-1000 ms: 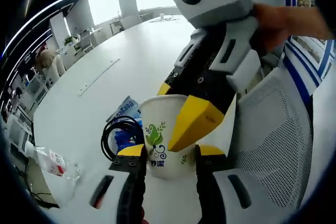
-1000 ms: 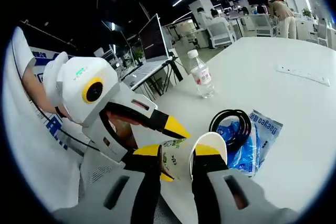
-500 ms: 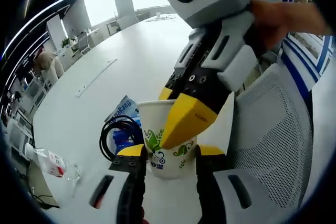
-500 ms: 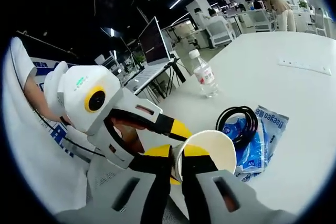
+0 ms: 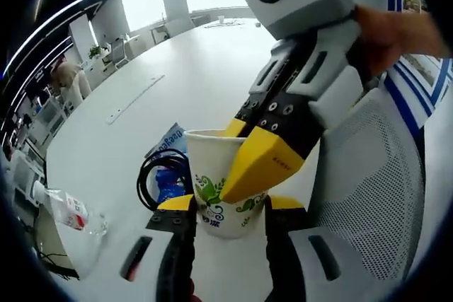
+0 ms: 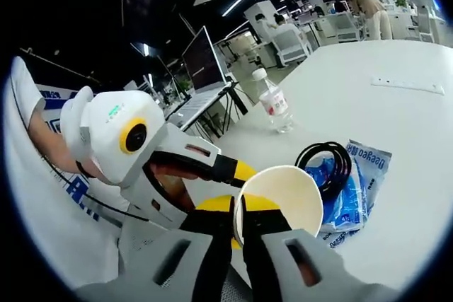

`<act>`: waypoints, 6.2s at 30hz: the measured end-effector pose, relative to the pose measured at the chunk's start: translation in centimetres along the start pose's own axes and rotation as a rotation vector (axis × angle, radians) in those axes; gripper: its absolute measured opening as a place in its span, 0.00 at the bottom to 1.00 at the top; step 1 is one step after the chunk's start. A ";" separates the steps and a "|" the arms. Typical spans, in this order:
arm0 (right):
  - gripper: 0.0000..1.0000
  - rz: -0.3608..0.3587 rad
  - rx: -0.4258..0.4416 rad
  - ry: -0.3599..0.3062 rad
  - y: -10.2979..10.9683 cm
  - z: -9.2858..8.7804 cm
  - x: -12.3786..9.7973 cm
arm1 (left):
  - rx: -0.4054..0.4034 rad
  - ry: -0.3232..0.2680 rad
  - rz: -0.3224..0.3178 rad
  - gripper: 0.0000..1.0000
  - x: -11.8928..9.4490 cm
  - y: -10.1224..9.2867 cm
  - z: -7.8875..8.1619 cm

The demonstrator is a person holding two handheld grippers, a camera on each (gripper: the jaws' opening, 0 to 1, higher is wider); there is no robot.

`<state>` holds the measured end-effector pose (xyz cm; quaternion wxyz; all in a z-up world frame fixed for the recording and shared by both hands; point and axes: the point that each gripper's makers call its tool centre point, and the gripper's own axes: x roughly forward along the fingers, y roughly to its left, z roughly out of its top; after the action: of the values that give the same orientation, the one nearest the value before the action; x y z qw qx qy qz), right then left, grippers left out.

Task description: Arrange the tabletop items into an orderly group along one side of the table until the central work area is clear of visible clutter.

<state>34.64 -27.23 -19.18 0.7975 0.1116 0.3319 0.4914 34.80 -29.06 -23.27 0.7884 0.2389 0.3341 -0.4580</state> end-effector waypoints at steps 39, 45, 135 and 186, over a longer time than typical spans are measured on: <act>0.00 -0.033 -0.012 -0.003 -0.5 0.5 0.9 | -0.262 -0.074 0.070 0.37 -1.0 1.2 -2.9; 0.00 -0.043 -0.009 -0.005 -1.0 0.3 0.7 | -0.320 -0.095 0.096 0.37 -1.3 1.8 -3.2; 0.00 -0.031 -0.435 0.283 -7.0 7.9 12.1 | -0.647 -0.192 0.217 0.35 -5.3 4.2 -8.7; 0.09 -0.106 -0.788 0.552 -14.1 7.0 20.8 | -0.642 -0.194 0.204 0.38 -6.1 5.0 -8.3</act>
<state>55.26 -15.29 -29.74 0.6853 -0.3507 0.3247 0.5495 34.43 -17.65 -23.84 0.8931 -0.0337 0.3590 -0.2689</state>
